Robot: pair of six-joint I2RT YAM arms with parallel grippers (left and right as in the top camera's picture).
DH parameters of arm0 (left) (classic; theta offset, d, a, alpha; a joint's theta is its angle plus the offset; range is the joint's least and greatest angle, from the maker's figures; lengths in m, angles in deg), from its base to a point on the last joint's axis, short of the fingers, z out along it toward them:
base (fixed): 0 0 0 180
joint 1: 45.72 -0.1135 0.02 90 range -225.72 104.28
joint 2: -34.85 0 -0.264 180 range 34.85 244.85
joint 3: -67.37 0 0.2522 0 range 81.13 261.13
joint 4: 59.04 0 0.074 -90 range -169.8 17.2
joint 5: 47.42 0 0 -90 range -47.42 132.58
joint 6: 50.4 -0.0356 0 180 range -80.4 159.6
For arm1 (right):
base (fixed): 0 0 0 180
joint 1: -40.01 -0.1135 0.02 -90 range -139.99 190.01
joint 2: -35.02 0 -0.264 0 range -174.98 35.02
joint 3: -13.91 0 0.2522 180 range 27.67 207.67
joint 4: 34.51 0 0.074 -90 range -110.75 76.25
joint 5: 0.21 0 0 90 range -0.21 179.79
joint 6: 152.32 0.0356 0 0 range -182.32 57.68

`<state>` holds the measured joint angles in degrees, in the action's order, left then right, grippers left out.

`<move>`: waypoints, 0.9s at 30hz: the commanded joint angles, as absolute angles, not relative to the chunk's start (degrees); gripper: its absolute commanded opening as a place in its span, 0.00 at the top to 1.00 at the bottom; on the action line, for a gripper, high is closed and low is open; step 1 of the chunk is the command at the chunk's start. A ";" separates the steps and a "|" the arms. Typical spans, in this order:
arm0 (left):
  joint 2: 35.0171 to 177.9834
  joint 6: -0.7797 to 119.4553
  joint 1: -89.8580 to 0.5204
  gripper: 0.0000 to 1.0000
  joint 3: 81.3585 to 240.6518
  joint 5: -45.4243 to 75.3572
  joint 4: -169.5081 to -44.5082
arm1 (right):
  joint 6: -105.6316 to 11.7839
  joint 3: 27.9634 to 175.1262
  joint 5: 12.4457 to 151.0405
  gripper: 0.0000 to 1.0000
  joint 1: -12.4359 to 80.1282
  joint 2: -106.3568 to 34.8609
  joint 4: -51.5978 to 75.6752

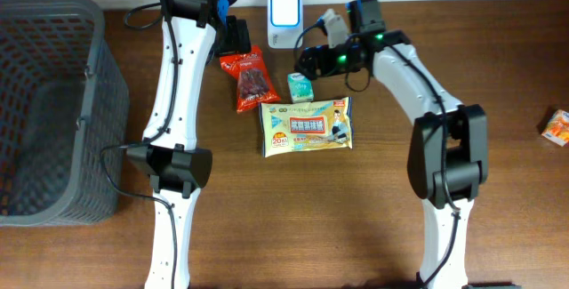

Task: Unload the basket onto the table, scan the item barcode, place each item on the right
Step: 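Reach the right gripper to the teal tissue pack and grasp it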

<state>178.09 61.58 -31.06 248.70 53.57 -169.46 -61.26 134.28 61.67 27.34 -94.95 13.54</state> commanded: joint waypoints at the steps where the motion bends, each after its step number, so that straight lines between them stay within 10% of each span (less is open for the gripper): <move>1: 177.24 61.88 -30.82 0.01 249.07 53.98 -169.53 | -60.15 134.93 66.08 0.11 26.47 -99.03 13.58; 7: 177.24 61.88 -30.82 0.01 249.07 53.98 -169.53 | -60.19 134.93 66.69 0.41 25.40 -103.30 13.10; 12: 177.24 61.88 -30.82 0.01 249.07 53.98 -169.51 | -60.13 134.60 64.68 0.96 25.40 -104.30 13.56; 22: 177.24 61.88 -30.76 0.01 249.07 53.98 -169.53 | -41.39 138.95 15.16 0.96 38.53 -102.47 13.12; 27: 177.24 61.88 -30.78 0.01 249.07 53.98 -169.53 | -41.46 138.84 26.96 0.96 44.96 -102.49 18.72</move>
